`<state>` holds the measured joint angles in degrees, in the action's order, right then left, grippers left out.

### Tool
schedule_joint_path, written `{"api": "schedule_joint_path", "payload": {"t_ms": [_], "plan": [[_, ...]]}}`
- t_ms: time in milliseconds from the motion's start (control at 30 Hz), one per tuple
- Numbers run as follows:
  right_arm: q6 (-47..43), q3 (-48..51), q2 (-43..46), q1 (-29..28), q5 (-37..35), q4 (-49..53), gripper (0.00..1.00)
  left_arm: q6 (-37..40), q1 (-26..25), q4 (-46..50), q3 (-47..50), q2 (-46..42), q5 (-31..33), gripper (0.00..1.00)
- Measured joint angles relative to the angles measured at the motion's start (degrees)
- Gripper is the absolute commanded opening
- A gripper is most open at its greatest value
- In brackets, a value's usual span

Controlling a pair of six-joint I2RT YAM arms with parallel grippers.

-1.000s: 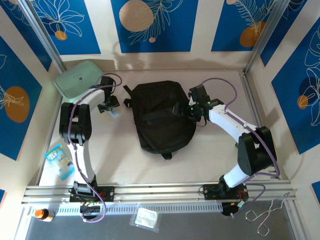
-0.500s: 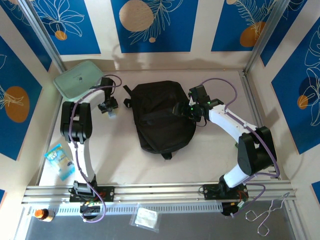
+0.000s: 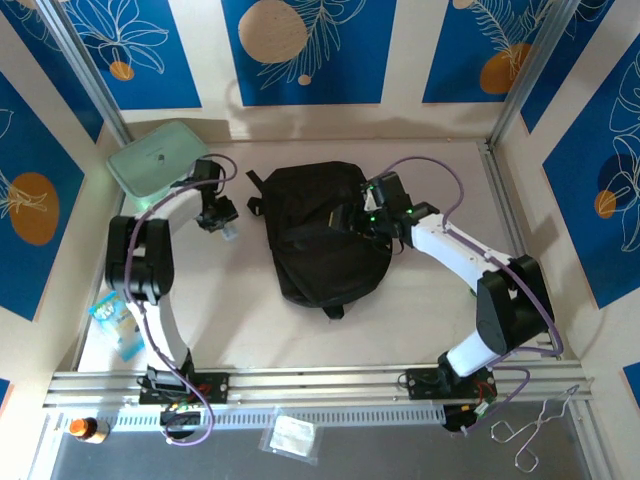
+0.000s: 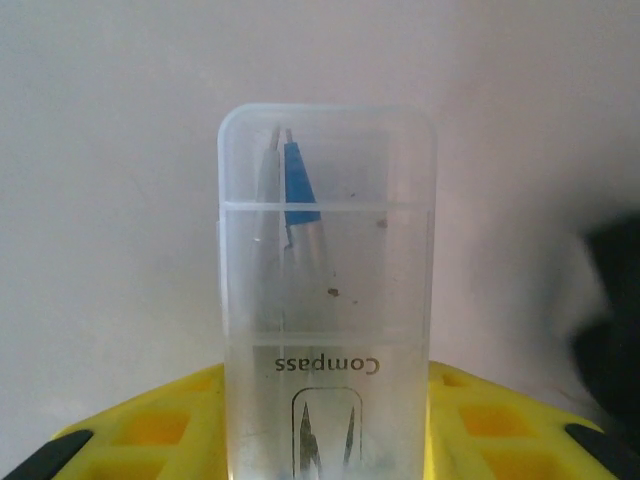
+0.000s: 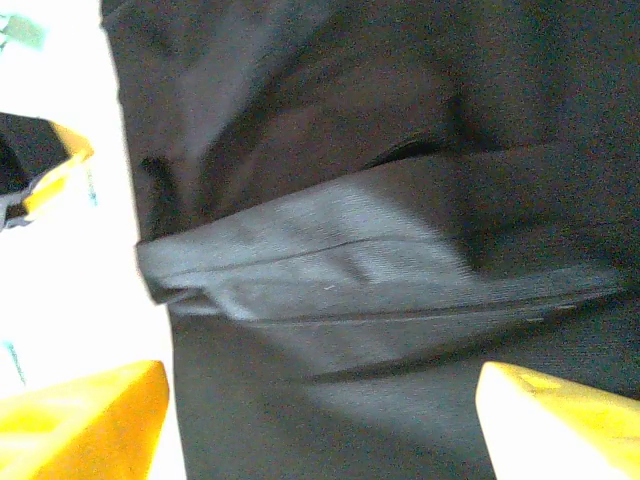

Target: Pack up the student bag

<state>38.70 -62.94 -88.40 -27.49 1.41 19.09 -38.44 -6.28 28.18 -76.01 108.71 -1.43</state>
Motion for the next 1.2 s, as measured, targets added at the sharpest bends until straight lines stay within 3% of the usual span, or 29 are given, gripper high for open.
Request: {"api": "schedule_joint_path", "payload": {"t_ms": [300,500,667,1033,1200], "plan": [[2.1,-1.18,-4.42,-11.1,1.88,-11.08,0.8,-19.98,-3.13,-15.21,14.8,-14.97,-14.29,0.37],[2.05,-6.88,-11.15,-15.32,1.6,-15.26,0.77,-32.28,-6.6,-22.53,19.91,-17.31,-18.88,0.39],[1.97,-9.46,-15.06,-15.78,1.6,-19.1,0.7,-37.68,-7.87,-26.08,20.35,-18.43,-20.22,0.39],[2.64,-14.73,-20.7,-14.75,2.08,-21.92,0.43,-40.87,-8.44,-28.57,20.35,-18.64,-21.07,0.4],[3.69,-16.55,-23.12,-13.14,5.2,-23.23,0.17,-40.7,-8.63,-28.94,20.35,-18.64,-20.59,0.44]]}}
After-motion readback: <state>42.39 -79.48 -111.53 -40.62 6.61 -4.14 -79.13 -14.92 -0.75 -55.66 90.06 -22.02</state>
